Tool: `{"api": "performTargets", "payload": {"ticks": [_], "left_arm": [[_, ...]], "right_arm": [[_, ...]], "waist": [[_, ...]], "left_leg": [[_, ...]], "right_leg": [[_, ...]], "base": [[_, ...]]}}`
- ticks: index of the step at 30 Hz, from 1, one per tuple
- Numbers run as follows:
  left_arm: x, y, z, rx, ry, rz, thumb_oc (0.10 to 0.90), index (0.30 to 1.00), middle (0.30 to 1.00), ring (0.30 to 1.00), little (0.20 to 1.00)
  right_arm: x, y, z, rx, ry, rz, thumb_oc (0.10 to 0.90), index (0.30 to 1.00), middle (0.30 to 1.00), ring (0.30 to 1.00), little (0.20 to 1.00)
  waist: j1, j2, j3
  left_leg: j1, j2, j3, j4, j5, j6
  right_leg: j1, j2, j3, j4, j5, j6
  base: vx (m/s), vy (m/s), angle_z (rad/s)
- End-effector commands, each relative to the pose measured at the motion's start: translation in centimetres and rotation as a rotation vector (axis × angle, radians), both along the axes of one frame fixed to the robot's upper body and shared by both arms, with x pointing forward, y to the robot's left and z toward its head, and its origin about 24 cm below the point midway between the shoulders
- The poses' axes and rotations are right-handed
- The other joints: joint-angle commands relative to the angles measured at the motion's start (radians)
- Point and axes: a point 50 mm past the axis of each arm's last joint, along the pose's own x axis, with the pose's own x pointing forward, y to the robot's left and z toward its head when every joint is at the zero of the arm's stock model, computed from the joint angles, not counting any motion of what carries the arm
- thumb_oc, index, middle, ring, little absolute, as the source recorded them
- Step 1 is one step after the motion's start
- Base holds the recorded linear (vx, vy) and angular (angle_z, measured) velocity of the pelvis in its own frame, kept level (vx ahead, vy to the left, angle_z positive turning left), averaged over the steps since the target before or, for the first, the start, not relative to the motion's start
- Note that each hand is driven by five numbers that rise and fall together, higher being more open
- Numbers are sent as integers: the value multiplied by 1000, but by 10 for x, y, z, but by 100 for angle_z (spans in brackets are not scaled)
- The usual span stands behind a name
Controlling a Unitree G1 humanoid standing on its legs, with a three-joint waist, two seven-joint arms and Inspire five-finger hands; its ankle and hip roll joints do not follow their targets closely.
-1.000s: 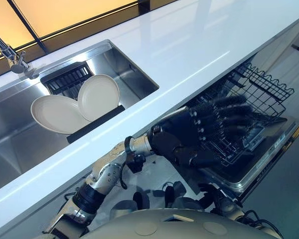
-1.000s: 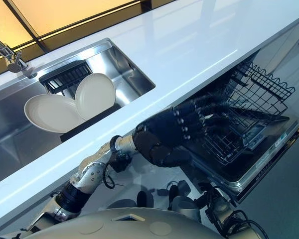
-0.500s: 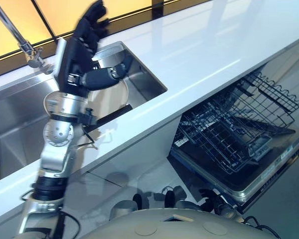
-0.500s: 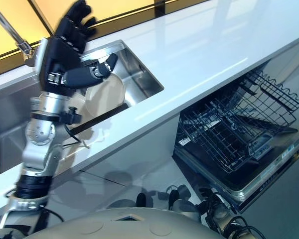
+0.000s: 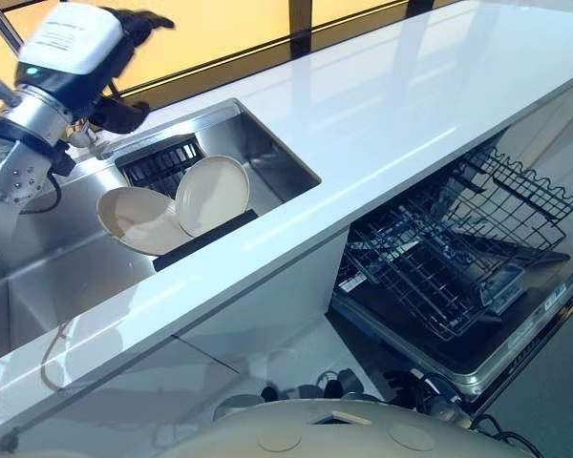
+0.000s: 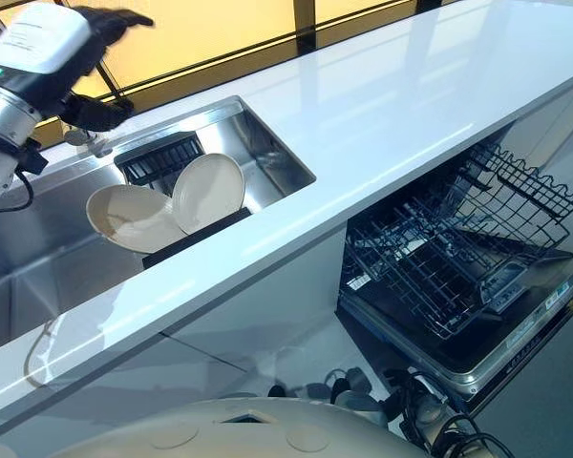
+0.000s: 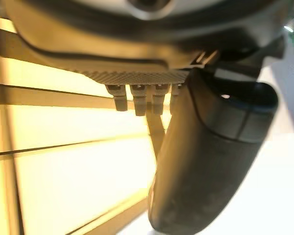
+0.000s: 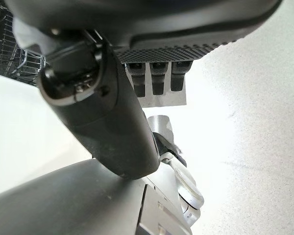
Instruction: Pick up plates and place into dishwasher.
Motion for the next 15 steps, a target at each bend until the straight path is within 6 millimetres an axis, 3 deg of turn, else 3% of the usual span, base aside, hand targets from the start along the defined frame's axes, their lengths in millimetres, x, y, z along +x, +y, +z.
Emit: {"api": "performTargets", "payload": {"ticks": [1, 8, 15], "left_arm": [[-1, 6, 78, 67, -222, 50, 800, 900, 900, 900, 900], [15, -4, 69, 156, -46, 55, 800, 900, 900, 900, 900], [26, 4, 54, 134, 84, 124, 800, 900, 900, 900, 900]], "right_arm": [[27, -2, 7, 5, -67, 61, 800, 900, 900, 900, 900], [29, -7, 9, -6, -73, 53, 800, 900, 900, 900, 900], [24, -10, 9, -16, -63, 49, 800, 900, 900, 900, 900]], "waist": [[-39, 35, -2], [-61, 37, 4], [-86, 32, 14]], "left_leg": [[16, -53, 103, 16, -98, 31], [23, -57, 124, 20, -104, 36], [24, -61, 144, 25, -111, 42]], "right_leg": [[43, -2, 39, 56, -119, 102], [39, -5, 52, 60, -114, 112], [32, -4, 72, 58, -108, 120]], "base": [[44, 57, -1], [50, 43, -9], [36, 27, -10]]}}
